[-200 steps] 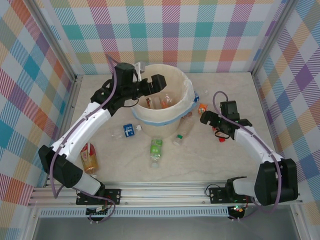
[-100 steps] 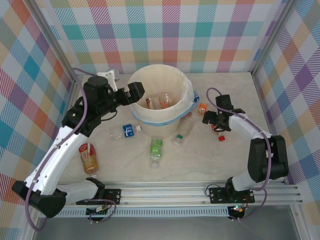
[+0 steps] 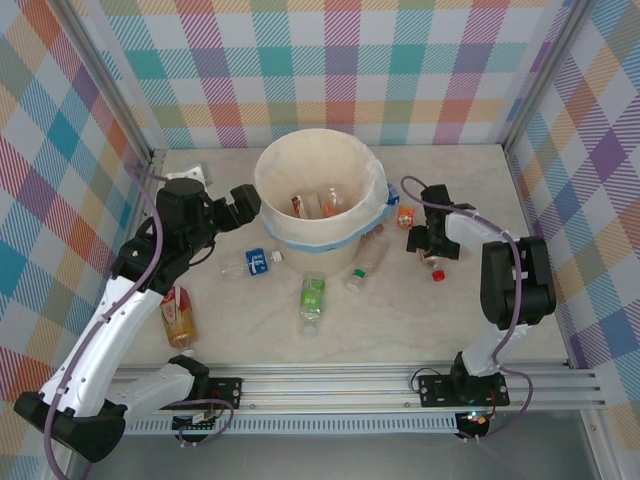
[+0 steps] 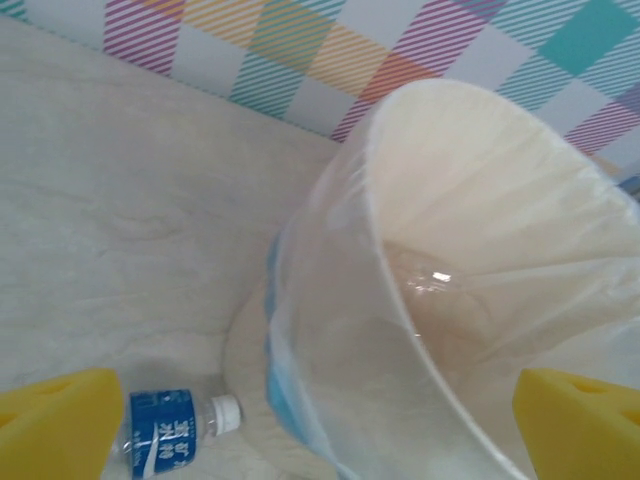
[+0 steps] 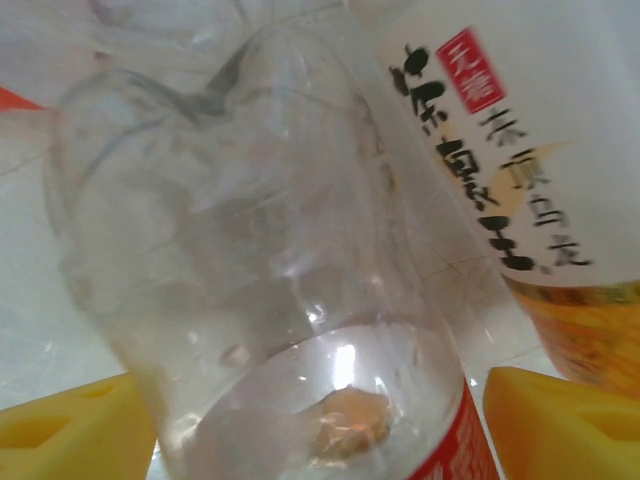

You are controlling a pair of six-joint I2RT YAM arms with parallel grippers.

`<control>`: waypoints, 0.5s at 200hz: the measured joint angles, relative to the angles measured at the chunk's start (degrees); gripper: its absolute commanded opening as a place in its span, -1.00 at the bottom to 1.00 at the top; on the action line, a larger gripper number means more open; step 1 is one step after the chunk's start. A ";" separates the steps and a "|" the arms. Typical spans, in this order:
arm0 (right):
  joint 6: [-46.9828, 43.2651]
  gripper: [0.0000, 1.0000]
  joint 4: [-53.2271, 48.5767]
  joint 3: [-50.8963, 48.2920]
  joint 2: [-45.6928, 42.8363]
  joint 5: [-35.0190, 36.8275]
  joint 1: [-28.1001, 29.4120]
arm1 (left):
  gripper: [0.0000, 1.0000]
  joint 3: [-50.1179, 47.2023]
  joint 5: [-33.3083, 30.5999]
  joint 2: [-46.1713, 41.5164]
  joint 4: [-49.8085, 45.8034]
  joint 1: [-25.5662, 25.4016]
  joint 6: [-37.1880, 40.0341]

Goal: Put the plastic bottles in the bin

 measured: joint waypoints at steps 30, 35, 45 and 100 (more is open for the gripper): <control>-0.92 0.52 -0.04 0.11 1.60 -1.57 0.00 | 1.00 -4.20 -0.44 -1.09 -0.09 2.45 -1.97; -1.01 0.50 -0.07 0.26 1.95 -1.77 0.00 | 1.00 -4.85 -0.48 -1.38 -0.07 2.82 -2.27; -1.18 0.51 -0.33 0.81 2.89 -2.29 0.00 | 1.00 -6.10 -0.44 -1.99 0.04 3.56 -2.99; -1.14 0.24 -1.49 3.06 5.22 -3.26 0.48 | 1.00 -9.70 0.90 -4.70 2.34 7.23 -5.44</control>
